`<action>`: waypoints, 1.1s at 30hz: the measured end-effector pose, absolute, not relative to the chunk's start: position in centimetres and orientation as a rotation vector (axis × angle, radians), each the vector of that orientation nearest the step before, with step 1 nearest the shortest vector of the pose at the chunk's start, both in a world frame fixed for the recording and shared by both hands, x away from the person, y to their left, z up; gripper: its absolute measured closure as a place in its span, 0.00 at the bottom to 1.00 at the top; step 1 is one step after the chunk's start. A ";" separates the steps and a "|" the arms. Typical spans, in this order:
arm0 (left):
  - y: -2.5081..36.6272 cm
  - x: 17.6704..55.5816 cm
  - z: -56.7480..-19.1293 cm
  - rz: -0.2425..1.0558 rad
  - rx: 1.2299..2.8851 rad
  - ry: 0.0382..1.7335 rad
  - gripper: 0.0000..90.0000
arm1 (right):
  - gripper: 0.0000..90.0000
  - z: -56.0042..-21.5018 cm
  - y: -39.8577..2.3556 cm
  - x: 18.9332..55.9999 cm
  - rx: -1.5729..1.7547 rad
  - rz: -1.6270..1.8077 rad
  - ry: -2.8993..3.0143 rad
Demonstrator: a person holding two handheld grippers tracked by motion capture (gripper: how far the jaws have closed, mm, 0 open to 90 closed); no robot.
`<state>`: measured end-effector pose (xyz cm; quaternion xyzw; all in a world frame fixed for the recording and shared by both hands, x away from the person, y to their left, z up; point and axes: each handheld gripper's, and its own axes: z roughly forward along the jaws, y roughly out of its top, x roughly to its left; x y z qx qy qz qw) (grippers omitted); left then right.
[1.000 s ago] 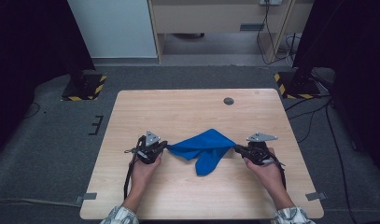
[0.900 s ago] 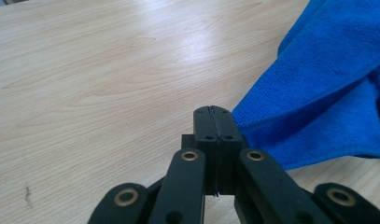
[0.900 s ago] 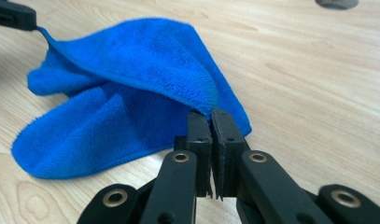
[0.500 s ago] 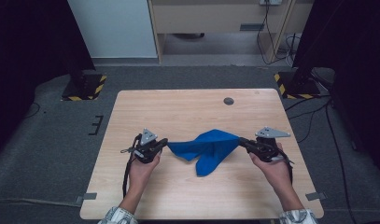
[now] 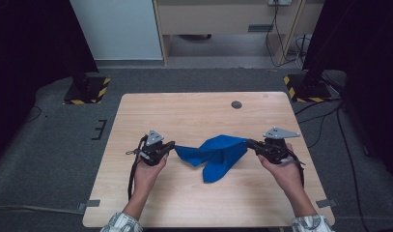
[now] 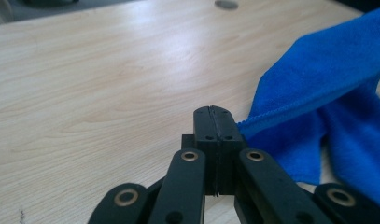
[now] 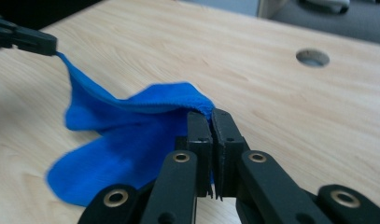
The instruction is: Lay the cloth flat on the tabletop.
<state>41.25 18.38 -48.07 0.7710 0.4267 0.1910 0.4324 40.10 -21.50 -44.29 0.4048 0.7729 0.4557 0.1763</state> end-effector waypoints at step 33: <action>18.9 44.3 -51.0 0.417 1.869 1.040 0.59 | 0.97 -48.2 -21.5 42.3 1.180 1.168 2.265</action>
